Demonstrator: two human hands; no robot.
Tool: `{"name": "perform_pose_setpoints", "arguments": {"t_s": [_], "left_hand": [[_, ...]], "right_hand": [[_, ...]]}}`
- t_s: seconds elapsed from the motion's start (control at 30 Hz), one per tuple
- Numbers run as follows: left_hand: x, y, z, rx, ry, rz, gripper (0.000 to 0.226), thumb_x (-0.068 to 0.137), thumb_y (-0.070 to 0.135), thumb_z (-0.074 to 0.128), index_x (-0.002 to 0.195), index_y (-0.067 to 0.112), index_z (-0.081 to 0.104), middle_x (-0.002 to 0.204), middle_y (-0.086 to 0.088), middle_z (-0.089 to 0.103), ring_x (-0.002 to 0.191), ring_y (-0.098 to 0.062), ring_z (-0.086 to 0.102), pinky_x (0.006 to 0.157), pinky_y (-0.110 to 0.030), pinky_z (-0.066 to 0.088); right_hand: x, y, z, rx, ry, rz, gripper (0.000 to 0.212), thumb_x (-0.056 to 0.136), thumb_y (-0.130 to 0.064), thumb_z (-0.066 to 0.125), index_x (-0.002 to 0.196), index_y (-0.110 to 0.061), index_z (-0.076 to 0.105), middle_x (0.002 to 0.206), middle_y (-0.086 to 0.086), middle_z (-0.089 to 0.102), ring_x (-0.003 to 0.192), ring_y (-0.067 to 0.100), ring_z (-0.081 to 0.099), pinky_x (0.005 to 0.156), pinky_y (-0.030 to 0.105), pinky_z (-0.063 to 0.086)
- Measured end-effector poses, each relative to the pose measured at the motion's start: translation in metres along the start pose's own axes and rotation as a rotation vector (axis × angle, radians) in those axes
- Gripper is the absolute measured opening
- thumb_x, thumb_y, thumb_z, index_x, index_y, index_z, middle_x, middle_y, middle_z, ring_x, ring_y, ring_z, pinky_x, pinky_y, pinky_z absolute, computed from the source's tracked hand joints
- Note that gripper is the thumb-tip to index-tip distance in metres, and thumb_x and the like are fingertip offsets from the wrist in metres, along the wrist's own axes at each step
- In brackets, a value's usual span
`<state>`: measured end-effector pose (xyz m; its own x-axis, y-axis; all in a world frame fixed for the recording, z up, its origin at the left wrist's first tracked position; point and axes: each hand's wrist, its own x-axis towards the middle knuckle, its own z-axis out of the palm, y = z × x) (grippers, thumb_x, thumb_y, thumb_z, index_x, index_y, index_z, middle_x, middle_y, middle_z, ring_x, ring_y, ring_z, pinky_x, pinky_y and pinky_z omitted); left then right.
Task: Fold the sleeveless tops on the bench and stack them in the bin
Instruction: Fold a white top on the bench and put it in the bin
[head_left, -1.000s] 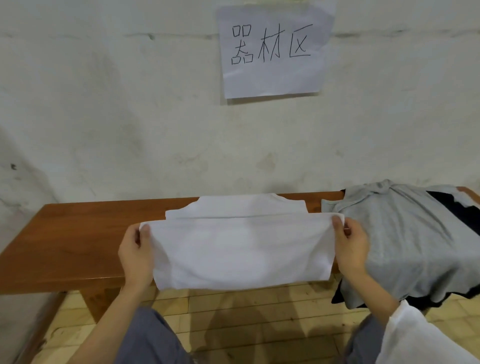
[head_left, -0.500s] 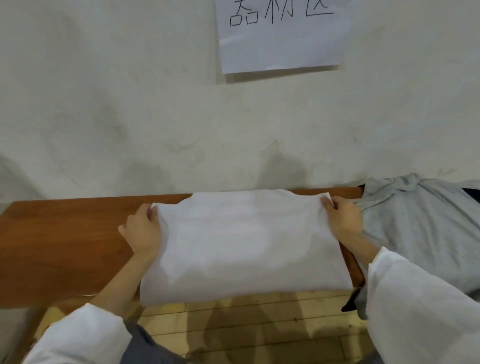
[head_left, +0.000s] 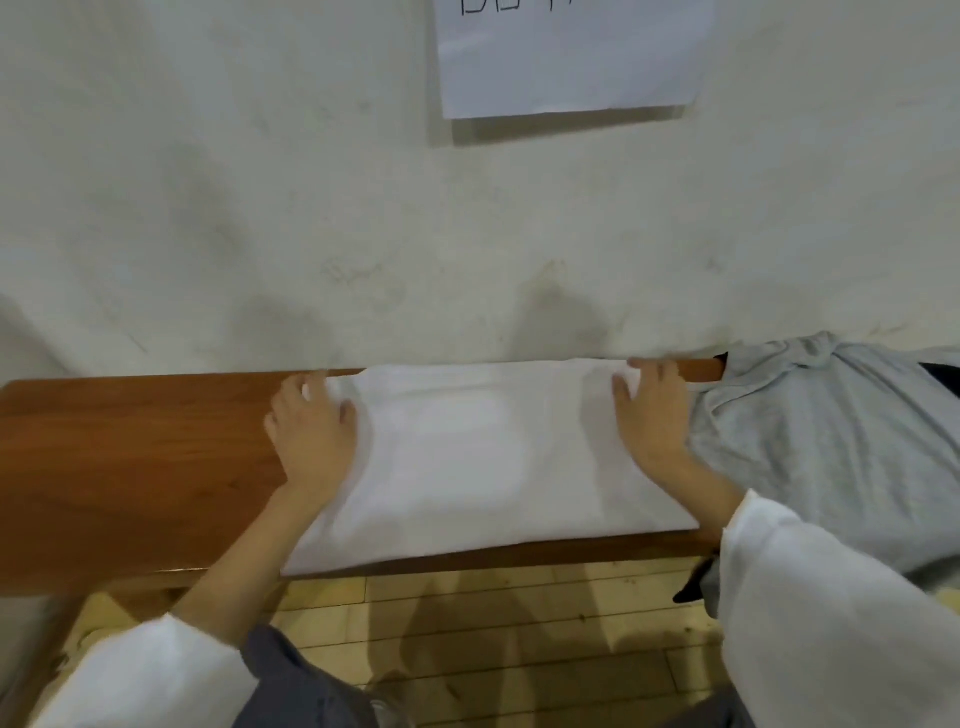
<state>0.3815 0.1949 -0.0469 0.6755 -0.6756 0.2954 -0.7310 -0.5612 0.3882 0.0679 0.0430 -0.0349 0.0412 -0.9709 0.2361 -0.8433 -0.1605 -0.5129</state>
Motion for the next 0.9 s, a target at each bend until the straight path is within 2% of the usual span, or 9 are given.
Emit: {"name": "perform_pose_setpoints", "arguments": {"t_s": [0.1, 0.2, 0.27, 0.4, 0.5, 0.6, 0.67, 0.77, 0.9], "left_hand": [[-0.05, 0.021, -0.001, 0.036, -0.247, 0.242, 0.053, 0.098, 0.044, 0.035, 0.142, 0.016, 0.037, 0.154, -0.013, 0.026, 0.143, -0.032, 0.019, 0.116, -0.049, 0.012], [-0.086, 0.02, 0.005, 0.187, -0.382, 0.312, 0.081, 0.082, 0.065, -0.011, 0.152, 0.027, 0.005, 0.161, -0.002, -0.005, 0.147, -0.024, -0.009, 0.113, -0.046, -0.012], [-0.096, 0.01, 0.006, 0.247, -0.385, 0.296, 0.087, 0.076, 0.067, -0.019, 0.152, 0.029, -0.003, 0.16, 0.0, -0.01, 0.146, -0.023, -0.013, 0.112, -0.048, -0.015], [-0.106, 0.004, -0.008, 0.236, -0.417, 0.321, 0.095, 0.073, 0.072, -0.027, 0.153, 0.029, 0.0, 0.16, 0.0, -0.006, 0.147, -0.023, -0.009, 0.115, -0.05, -0.011], [-0.103, 0.007, -0.016, 0.211, -0.494, 0.32, 0.082, 0.084, 0.071, -0.007, 0.153, 0.027, 0.005, 0.16, 0.0, -0.005, 0.147, -0.022, -0.007, 0.113, -0.044, -0.013], [-0.118, 0.008, -0.033, -0.168, -0.359, 0.187, 0.039, 0.098, 0.034, 0.045, 0.133, 0.017, 0.051, 0.142, -0.004, 0.046, 0.131, -0.023, 0.042, 0.109, -0.031, 0.028], [-0.144, 0.006, -0.048, -0.373, -0.258, 0.107, 0.015, 0.094, 0.013, 0.053, 0.104, 0.015, 0.064, 0.104, -0.001, 0.064, 0.094, -0.018, 0.06, 0.082, -0.024, 0.044], [-0.184, -0.001, -0.051, -0.574, -0.375, -0.041, 0.016, 0.091, 0.002, 0.055, 0.087, 0.015, 0.064, 0.079, 0.0, 0.064, 0.073, -0.015, 0.061, 0.066, -0.022, 0.047], [-0.191, -0.016, -0.036, -0.829, -0.598, -0.508, 0.011, 0.093, 0.003, 0.053, 0.1, 0.007, 0.061, 0.091, -0.013, 0.066, 0.078, -0.025, 0.065, 0.063, -0.035, 0.054]], "right_hand": [[-0.055, -0.012, 0.003, -0.04, -0.236, -0.186, 0.051, 0.099, -0.04, 0.04, 0.141, -0.012, 0.039, 0.152, 0.008, 0.031, 0.141, 0.025, 0.026, 0.115, 0.035, 0.02], [-0.092, -0.003, 0.009, -0.3, -0.436, -0.325, 0.082, 0.087, -0.067, -0.005, 0.153, -0.018, 0.003, 0.16, 0.002, -0.004, 0.147, 0.021, -0.007, 0.118, 0.037, -0.007], [-0.1, 0.005, 0.007, -0.353, -0.448, -0.328, 0.099, 0.07, -0.074, -0.028, 0.152, -0.021, -0.008, 0.159, 0.0, -0.013, 0.146, 0.02, -0.015, 0.116, 0.037, -0.014], [-0.117, 0.009, -0.007, -0.389, -0.483, -0.325, 0.105, 0.062, -0.075, -0.036, 0.15, -0.022, -0.014, 0.157, -0.001, -0.019, 0.144, 0.019, -0.02, 0.117, 0.039, -0.014], [-0.121, 0.007, -0.017, -0.351, -0.545, -0.291, 0.087, 0.082, -0.072, -0.009, 0.152, -0.02, -0.005, 0.157, -0.002, -0.016, 0.147, 0.021, -0.012, 0.118, 0.039, -0.009], [-0.13, 0.0, -0.03, -0.1, -0.436, -0.248, 0.048, 0.099, -0.037, 0.041, 0.142, -0.017, 0.036, 0.149, 0.002, 0.035, 0.136, 0.021, 0.035, 0.114, 0.033, 0.024], [-0.149, -0.005, -0.041, 0.024, -0.372, -0.27, 0.025, 0.098, -0.027, 0.047, 0.121, -0.021, 0.054, 0.121, -0.003, 0.057, 0.105, 0.011, 0.056, 0.096, 0.023, 0.044], [-0.183, -0.003, -0.044, 0.102, -0.519, -0.219, 0.015, 0.098, -0.034, 0.046, 0.094, -0.026, 0.059, 0.084, -0.008, 0.063, 0.073, 0.005, 0.058, 0.075, 0.025, 0.052], [-0.202, -0.001, -0.041, 0.435, -0.66, 0.276, 0.038, 0.096, -0.047, 0.045, 0.109, -0.015, 0.06, 0.094, 0.003, 0.066, 0.086, 0.018, 0.064, 0.075, 0.031, 0.056]]}}
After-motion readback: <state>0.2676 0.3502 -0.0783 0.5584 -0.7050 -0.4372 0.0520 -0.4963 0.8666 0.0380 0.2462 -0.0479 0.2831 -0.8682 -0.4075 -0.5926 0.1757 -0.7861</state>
